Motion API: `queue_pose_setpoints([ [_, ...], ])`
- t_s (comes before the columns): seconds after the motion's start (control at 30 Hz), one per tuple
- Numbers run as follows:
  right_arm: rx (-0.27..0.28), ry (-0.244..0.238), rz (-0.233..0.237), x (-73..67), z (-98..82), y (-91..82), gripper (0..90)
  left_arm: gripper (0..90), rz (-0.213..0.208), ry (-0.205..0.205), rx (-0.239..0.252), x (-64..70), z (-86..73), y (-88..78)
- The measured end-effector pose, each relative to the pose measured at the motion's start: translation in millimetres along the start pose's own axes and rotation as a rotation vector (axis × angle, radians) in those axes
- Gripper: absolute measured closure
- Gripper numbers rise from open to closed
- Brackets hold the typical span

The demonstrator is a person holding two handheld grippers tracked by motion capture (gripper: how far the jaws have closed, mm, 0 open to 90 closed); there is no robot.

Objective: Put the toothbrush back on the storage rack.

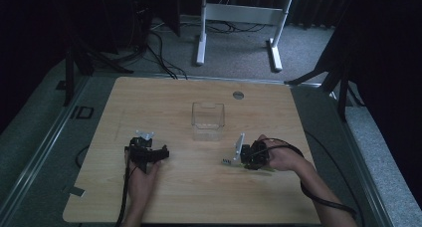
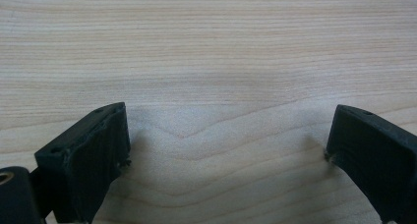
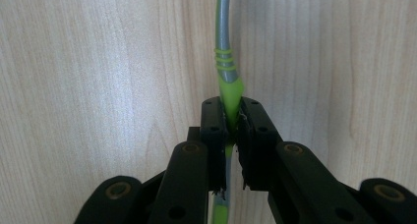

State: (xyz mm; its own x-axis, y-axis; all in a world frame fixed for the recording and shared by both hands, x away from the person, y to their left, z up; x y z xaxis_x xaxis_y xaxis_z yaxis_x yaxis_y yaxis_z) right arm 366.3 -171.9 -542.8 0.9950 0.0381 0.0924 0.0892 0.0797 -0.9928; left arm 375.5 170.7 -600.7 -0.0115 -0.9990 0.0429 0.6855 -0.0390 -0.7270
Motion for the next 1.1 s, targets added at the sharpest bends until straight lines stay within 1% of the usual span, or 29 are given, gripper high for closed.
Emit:
queue_pose_setpoints([
  [0.33,0.032,0.025,-0.015,2.9,-0.5,-5.3,82.0,3.0,0.000,0.000,0.000,0.0,0.0,0.0],
  [0.8,0.073,0.038,-0.054,7.4,3.0,-17.2,82.0,3.1,0.000,0.000,0.000,0.0,0.0,0.0],
  [1.1,0.113,0.052,-0.075,9.6,4.3,-22.7,82.0,3.0,0.000,-0.001,0.000,0.0,0.0,0.0],
])
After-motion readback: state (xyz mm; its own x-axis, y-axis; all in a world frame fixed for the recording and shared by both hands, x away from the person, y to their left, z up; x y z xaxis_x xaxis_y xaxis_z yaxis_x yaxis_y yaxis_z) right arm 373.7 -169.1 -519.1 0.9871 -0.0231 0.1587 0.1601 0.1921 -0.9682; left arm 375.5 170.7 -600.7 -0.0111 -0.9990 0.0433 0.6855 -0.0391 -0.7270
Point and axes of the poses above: each handheld gripper's, and its own axes: y roughly forward along the jaws, z roughly out of its top, x roughly to its right, the point moved 5 cm from there along y, roughly forward along the jaws, and after that the axes turned 3 degrees about -y, right-handed, at the moved point
